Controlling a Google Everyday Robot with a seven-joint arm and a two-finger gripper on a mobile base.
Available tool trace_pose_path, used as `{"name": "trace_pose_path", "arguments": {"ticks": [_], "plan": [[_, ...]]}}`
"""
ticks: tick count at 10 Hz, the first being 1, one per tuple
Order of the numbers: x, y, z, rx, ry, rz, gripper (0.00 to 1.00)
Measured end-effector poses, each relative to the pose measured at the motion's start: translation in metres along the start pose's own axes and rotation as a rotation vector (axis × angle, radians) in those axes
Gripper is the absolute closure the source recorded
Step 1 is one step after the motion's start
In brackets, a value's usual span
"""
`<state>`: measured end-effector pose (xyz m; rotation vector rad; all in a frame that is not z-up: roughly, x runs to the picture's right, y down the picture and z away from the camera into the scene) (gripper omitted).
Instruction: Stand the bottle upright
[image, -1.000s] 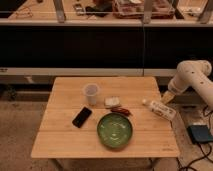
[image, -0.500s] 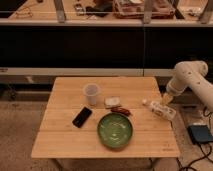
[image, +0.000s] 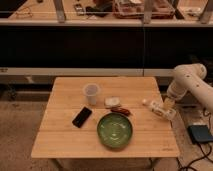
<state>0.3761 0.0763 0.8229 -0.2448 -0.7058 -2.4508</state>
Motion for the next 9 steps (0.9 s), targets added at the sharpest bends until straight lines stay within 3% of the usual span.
{"name": "trace_pose_path", "arguments": {"ticks": [5,9], "plan": [[0.008,-0.001,0.009,-0.029,-0.071,-0.074,0.33],[0.019,-0.006,0.015,-0.089,-0.152,-0.072,0.33]]}}
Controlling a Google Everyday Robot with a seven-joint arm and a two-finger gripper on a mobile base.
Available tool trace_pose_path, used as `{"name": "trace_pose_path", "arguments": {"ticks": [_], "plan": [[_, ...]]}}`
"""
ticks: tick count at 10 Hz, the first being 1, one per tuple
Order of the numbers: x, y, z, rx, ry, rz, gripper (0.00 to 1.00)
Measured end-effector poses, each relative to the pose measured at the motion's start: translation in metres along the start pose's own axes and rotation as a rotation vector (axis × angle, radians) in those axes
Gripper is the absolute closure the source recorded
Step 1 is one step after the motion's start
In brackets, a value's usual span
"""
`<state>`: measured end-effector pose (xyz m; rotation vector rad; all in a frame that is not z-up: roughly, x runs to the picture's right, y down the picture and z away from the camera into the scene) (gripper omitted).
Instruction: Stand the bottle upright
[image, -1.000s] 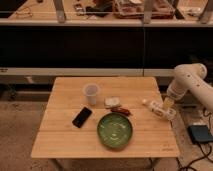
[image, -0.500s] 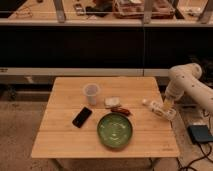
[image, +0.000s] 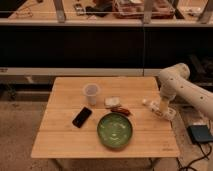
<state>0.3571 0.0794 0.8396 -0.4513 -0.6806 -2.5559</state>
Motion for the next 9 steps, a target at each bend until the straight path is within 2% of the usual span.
{"name": "trace_pose_path", "arguments": {"ticks": [1,3,5,9], "plan": [[0.002,-0.003,0.001,0.001,-0.015,0.003,0.33],[0.004,-0.013,0.006,0.032,-0.057,0.008,0.33],[0.001,-0.018,0.009,0.058,-0.08,0.019,0.33],[-0.003,-0.017,0.019,0.072,-0.126,0.029,0.33]]}}
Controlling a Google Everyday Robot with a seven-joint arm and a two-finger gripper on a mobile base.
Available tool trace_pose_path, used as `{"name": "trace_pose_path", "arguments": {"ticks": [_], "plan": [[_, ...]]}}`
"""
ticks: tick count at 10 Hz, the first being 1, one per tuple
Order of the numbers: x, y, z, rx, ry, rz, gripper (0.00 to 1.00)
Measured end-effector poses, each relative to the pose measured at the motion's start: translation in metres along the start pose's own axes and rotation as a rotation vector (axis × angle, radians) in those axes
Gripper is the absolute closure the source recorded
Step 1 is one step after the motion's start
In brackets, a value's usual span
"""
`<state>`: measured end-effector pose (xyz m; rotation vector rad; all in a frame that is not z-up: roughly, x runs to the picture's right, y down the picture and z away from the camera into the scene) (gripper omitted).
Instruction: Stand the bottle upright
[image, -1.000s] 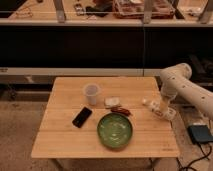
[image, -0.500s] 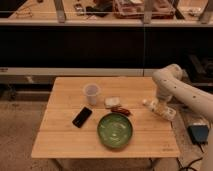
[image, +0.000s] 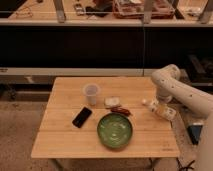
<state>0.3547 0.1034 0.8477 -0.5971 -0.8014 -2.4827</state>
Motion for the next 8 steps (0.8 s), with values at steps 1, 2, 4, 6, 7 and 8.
{"name": "trace_pose_path", "arguments": {"ticks": [1,2,4,6,7,8], "plan": [[0.0,-0.001,0.002,0.007,-0.005,0.002,0.33],[0.0,-0.002,0.005,0.017,-0.009,0.005,0.33],[0.0,-0.003,0.01,0.035,-0.011,0.006,0.33],[0.0,-0.003,0.012,0.046,-0.012,0.009,0.33],[0.0,-0.002,0.013,0.049,-0.013,0.008,0.33],[0.001,-0.001,0.013,0.049,-0.012,0.007,0.33]]}}
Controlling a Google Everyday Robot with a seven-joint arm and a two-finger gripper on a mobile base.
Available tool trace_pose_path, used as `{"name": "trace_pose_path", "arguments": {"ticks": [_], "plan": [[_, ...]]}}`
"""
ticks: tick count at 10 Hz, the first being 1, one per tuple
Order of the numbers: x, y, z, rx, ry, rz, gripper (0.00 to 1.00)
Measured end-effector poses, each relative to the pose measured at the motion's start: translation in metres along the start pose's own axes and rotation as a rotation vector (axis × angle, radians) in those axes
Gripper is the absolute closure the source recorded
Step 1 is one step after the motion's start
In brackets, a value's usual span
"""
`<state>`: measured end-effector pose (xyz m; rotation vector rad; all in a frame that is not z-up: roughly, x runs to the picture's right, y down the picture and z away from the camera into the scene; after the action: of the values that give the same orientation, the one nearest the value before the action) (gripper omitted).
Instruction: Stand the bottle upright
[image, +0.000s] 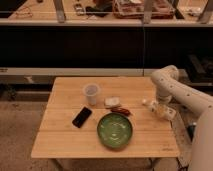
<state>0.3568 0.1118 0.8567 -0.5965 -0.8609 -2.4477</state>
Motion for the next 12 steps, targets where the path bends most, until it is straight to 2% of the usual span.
{"name": "trace_pose_path", "arguments": {"ticks": [5,9,12], "plan": [[0.007,0.002,0.0,-0.007,-0.01,-0.012,0.33],[0.01,0.004,0.011,-0.014,-0.024,0.002,0.33],[0.024,0.003,0.019,-0.026,-0.031,-0.011,0.33]]}}
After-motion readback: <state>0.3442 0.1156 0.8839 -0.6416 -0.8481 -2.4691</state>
